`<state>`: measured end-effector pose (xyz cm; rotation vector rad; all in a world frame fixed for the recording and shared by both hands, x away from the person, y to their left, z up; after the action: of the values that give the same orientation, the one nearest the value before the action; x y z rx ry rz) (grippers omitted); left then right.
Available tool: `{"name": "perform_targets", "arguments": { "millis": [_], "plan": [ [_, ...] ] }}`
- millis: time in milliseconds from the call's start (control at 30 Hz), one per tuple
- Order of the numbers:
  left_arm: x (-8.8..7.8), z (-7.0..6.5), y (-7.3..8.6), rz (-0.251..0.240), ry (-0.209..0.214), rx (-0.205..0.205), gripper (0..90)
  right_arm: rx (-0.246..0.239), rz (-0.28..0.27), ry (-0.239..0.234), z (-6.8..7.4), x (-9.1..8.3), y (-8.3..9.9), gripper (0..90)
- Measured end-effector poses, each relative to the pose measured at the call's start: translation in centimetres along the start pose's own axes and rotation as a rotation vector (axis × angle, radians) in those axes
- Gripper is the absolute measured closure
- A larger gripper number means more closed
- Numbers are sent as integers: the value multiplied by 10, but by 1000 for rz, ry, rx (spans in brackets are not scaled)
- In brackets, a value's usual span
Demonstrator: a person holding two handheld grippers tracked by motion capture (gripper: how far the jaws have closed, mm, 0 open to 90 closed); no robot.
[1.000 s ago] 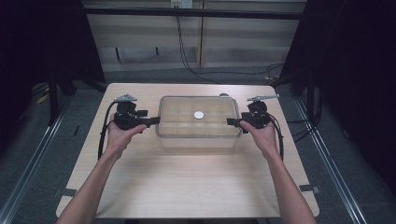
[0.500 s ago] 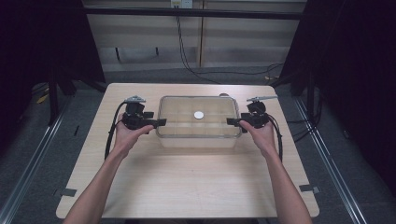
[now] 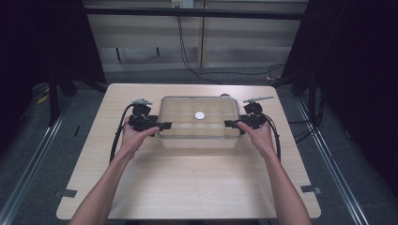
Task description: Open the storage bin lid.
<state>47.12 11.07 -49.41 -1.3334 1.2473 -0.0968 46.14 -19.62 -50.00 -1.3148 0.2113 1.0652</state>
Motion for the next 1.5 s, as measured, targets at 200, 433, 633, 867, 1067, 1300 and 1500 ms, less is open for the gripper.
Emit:
{"name": "perform_targets", "arguments": {
  "millis": [200, 433, 633, 867, 1067, 1300, 1500],
  "plan": [
    [4, 2, 2, 14, 23, -4, 188, 19, 2, -11, 1, 6, -1, 108],
    [8, 0, 0, 38, 29, 7, 157, 23, 5, 5, 1, 9, -4, 87],
    [12, -2, -1, 27, 21, -14, 132, 34, -6, 9, 0, 11, -5, 85],
    [11, 0, -1, 25, 22, -25, 164, 11, -16, 13, 0, 11, -5, 87],
    [10, -1, -2, 8, -3, -10, 172, 20, -20, 22, 0, 11, -5, 88],
    [7, 0, -2, -7, -1, -9, 199, 13, -28, 68, 2, 9, -7, 89],
    [3, 0, -4, -27, -6, 6, 243, -7, -57, 68, 2, 5, -8, 128]
  ]
}}
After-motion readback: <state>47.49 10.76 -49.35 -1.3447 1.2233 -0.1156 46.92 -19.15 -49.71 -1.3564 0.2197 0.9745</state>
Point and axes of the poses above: each handheld gripper's, and its own axes: x roughly forward along the jaws, y roughly out of its underside, z roughly to its left, the point moved 8 cm from there along x, roughly forward along the jaws, and after that the axes turned 3 degrees about x, right-handed, at the moved point
